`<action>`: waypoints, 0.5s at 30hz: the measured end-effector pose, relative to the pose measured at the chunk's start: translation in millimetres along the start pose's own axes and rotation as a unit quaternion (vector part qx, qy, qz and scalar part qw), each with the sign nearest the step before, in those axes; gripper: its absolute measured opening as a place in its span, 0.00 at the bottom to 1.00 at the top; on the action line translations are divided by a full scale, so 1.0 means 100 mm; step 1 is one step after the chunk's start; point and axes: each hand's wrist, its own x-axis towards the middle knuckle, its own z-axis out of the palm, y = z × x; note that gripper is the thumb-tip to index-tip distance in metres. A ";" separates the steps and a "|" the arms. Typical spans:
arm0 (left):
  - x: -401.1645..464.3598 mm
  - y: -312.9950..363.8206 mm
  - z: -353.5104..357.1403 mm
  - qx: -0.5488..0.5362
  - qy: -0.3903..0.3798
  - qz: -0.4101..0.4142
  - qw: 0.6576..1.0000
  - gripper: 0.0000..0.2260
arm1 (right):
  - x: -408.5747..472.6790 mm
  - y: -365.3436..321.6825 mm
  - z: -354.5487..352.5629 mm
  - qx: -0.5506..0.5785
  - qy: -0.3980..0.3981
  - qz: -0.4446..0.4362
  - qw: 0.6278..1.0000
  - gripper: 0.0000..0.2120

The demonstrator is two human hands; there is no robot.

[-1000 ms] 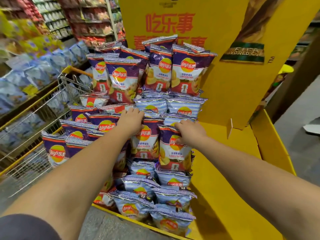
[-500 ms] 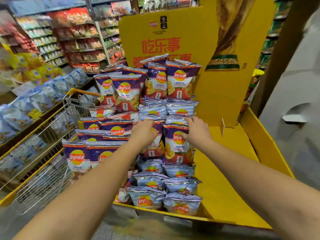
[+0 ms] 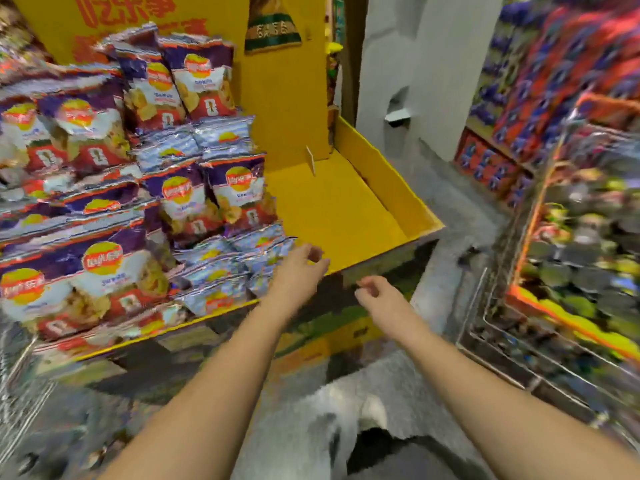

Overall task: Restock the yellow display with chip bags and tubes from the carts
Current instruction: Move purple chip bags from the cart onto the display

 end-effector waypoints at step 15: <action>-1.12 1.62 2.74 0.007 -0.339 0.159 0.927 0.03 | -2.14 2.07 -1.74 0.136 0.264 0.229 0.927 0.06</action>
